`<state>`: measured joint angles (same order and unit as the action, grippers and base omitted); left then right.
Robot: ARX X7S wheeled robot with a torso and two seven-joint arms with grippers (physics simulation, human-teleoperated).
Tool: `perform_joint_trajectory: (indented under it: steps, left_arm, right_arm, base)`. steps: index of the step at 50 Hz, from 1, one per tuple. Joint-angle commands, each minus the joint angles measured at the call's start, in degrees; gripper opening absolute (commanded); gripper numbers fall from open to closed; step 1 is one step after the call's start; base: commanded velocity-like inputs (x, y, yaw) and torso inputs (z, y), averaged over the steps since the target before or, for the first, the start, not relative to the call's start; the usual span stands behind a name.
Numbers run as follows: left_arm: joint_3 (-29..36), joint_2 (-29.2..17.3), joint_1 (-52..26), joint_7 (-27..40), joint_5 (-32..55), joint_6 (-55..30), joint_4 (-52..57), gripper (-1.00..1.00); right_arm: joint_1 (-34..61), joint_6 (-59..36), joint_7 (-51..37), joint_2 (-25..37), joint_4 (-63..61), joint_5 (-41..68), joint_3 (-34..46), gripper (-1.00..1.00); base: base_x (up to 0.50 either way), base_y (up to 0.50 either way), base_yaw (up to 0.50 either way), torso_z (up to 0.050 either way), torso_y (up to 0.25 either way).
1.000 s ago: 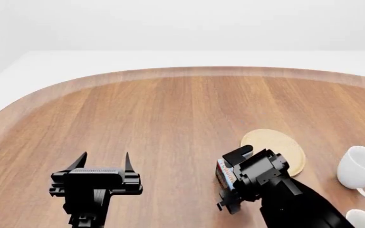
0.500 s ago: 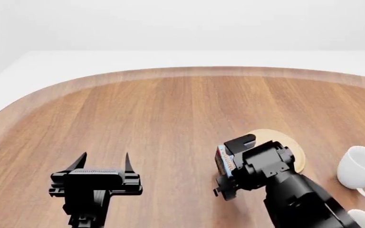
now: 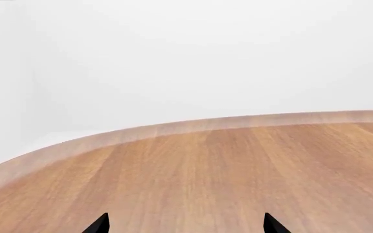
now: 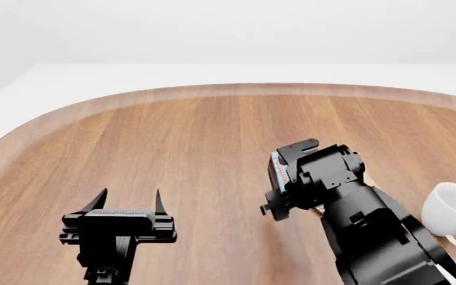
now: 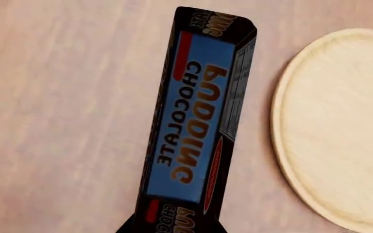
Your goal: Put the chocolate pudding to the left of the plate.
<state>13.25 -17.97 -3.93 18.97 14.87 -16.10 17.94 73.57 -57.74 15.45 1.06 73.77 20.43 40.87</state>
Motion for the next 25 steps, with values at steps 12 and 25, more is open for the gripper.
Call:
perform_joint_trajectory:
  steps: [12,25]
  left_arm:
    - [-1.04,-2.77,-12.59,-1.83,6.70,-16.33,3.16,1.00]
    - [-2.38,-3.33,-25.35,-3.60,13.12,-28.75,1.93,1.00]
  right_arm:
    - [6.58,-4.65,-6.07,-1.05,1.21,10.13,7.30,-1.00]
    - [7.68,-5.79,-8.28,-1.05,1.22,8.96,4.25,-1.00]
  base:
    - [0.00,0.00,0.00,0.000,0.000]
    - [0.00,0.00,0.00,0.000,0.000]
